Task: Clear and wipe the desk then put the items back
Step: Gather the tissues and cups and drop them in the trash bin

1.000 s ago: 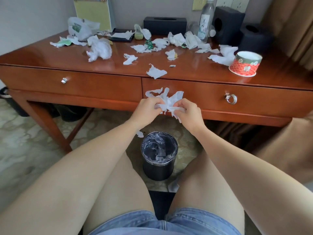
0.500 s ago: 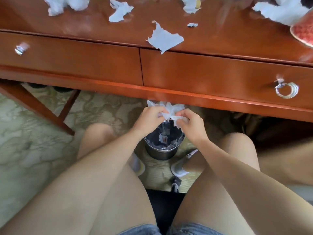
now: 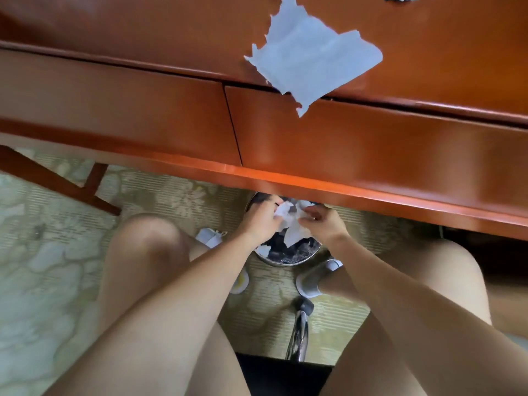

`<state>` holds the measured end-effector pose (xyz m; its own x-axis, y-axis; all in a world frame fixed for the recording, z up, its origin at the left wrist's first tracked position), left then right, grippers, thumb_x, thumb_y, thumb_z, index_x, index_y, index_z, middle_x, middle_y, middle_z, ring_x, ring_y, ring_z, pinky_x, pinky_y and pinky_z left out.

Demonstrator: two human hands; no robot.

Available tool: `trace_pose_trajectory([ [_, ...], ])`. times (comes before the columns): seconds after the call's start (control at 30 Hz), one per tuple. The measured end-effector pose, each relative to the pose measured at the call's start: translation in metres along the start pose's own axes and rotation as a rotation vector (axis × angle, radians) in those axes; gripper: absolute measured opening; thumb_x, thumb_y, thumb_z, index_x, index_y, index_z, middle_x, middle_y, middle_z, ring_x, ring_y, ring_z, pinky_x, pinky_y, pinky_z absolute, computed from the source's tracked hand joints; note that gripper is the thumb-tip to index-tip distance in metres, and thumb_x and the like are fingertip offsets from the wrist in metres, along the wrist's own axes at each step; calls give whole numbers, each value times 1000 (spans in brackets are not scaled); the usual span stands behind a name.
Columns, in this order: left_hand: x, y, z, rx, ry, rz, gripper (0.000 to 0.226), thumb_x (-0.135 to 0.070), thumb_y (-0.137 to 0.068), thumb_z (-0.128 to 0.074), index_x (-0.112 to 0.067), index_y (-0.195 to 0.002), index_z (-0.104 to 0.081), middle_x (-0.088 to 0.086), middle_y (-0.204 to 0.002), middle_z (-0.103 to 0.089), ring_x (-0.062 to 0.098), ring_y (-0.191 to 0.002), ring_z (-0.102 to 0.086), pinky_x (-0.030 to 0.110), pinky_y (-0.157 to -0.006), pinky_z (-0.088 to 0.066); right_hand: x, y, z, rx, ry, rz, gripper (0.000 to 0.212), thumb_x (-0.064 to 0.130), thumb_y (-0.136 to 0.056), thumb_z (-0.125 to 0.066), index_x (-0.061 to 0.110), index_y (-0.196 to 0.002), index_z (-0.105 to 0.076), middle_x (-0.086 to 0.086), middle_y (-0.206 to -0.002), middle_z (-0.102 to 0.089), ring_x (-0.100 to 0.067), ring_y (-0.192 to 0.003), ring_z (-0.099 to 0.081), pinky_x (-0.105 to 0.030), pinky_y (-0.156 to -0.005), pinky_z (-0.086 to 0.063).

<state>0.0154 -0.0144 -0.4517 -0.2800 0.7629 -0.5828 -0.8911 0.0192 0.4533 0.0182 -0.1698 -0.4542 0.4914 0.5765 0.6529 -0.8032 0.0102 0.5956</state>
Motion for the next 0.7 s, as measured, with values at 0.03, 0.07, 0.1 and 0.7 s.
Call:
trace_pose_trajectory([
  [0.03, 2, -3, -2, 12, 12, -4, 30, -15, -95, -53, -13, -124, -61, 9, -123, -65, 28, -108, -62, 36, -90, -51, -2, -4, -1, -13, -3, -16, 34, 24, -86, -69, 17, -118, -64, -3, -115, -65, -22, -99, -59, -24, -76, -40],
  [0.07, 2, -4, -3, 27, 31, -13, 28, -15, -95, -54, -13, -122, -62, 7, -126, -64, 25, -112, -62, 35, -92, -50, -3, -7, -1, -22, -4, -28, 35, 27, -85, -70, 16, -117, -63, -3, -115, -65, -23, -101, -60, -28, -78, -44],
  [0.1, 3, -5, -4, 44, 57, -20, 29, -17, -96, -55, -12, -124, -62, 5, -129, -63, 23, -116, -60, 32, -96, -48, -4, -10, -2, -27, 0, -44, 35, 30, -85, -70, 15, -116, -64, -3, -113, -66, -25, -102, -61, -34, -80, -49],
  [0.7, 47, 21, 37, -31, 106, 36, 33, -10, -97, -51, -12, -130, -55, 8, -131, -60, 25, -124, -53, 34, -106, -40, 13, 2, -11, -21, 83, 63, 29, 4, -91, -56, 8, -118, -64, -8, -117, -66, -26, -110, -60, -34, -92, -48],
])
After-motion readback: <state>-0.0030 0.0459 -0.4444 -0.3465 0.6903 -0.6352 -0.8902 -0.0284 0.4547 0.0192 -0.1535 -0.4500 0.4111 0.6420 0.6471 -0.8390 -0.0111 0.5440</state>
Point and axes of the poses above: each hand's wrist, its own y-axis away from the middle knuckle, its own z-axis out of the back of the hand, x = y × z, the point moved 7 cm from there along -y, towards the middle knuckle
